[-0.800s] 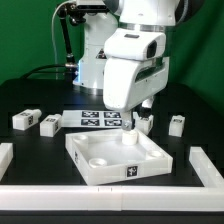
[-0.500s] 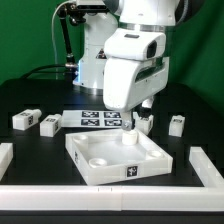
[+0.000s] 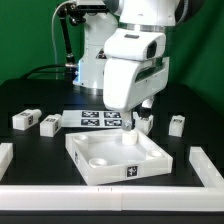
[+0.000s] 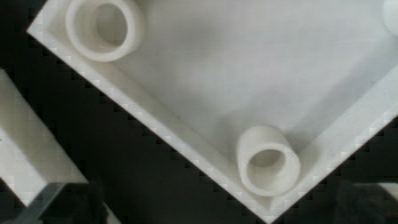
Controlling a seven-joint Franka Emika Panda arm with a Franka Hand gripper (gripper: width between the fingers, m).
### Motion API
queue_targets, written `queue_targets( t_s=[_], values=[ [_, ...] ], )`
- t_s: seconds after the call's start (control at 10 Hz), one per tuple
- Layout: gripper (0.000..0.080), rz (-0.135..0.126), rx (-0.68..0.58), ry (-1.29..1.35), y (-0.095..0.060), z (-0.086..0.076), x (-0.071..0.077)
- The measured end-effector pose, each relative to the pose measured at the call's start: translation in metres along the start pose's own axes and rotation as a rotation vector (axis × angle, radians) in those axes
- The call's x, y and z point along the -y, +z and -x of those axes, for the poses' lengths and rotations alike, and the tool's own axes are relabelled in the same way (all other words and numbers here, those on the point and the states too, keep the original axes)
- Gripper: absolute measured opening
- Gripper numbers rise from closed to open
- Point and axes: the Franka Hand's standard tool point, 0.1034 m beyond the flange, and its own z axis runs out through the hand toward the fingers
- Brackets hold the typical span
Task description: Assemble square table
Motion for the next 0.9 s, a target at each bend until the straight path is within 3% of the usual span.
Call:
queue_targets(
  t_s=[0.1, 0.2, 0.3, 0.6, 0.7, 0.9],
  values=[
    [0.0650, 0.027, -0.019, -0.055, -0.002, 0.004, -0.002],
    [0.0650, 0.067, -0.043, -0.126, -0.003, 0.021, 0.003],
    [0.0650, 0.073, -0.042, -0.171, -0.004, 0.040, 0.009],
    [0.0650, 0.166, -0.075, -0.302, 0.003, 0.053, 0.021],
    [0.0650, 0.154, -0.069, -0.293, 0.003, 0.054, 0.021],
    [0.0650, 0.154, -0.070, -0.293, 0.004, 0.054, 0.021]
  ],
)
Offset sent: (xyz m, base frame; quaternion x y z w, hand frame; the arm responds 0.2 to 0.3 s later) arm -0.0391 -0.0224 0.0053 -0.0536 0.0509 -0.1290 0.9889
